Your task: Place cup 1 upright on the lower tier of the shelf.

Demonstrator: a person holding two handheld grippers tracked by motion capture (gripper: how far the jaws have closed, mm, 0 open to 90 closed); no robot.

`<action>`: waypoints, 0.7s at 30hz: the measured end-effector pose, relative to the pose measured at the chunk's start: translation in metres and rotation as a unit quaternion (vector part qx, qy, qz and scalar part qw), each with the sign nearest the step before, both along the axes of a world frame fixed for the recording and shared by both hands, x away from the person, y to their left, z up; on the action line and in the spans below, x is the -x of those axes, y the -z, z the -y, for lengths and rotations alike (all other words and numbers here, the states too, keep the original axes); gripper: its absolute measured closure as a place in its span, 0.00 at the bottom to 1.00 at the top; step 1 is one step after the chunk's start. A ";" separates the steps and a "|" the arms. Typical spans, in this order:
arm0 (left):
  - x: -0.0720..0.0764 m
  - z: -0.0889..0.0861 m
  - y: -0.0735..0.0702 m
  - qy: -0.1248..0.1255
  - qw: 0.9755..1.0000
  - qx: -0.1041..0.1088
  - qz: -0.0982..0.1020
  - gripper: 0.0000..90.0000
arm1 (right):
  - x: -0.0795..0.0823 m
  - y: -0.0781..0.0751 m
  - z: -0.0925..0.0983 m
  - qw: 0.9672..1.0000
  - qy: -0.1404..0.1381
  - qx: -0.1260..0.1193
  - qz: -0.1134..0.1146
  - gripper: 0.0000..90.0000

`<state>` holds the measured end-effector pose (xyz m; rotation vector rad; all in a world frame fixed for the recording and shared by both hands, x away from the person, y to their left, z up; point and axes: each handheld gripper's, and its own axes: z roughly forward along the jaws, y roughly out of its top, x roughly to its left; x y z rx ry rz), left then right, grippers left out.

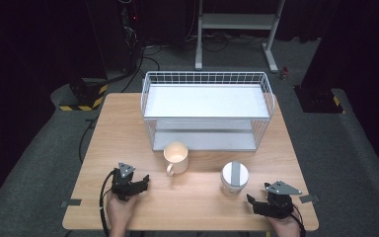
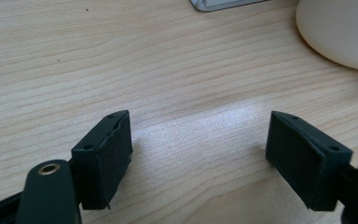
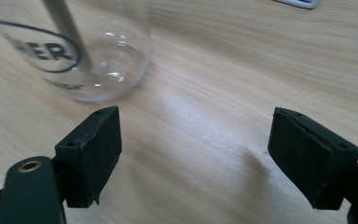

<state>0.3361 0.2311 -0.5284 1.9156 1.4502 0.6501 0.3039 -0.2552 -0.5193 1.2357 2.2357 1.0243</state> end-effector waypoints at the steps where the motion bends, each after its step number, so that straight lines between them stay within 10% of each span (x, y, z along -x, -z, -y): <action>1: 0.000 0.000 0.000 0.000 1.000 0.000 0.000 0.25 | 0.002 0.000 -0.001 1.000 -0.005 -0.001 0.002 0.19; 21: 0.000 0.000 0.000 -0.001 1.000 0.001 0.001 0.25 | 0.009 -0.005 -0.031 0.998 -0.056 -0.020 0.023 0.15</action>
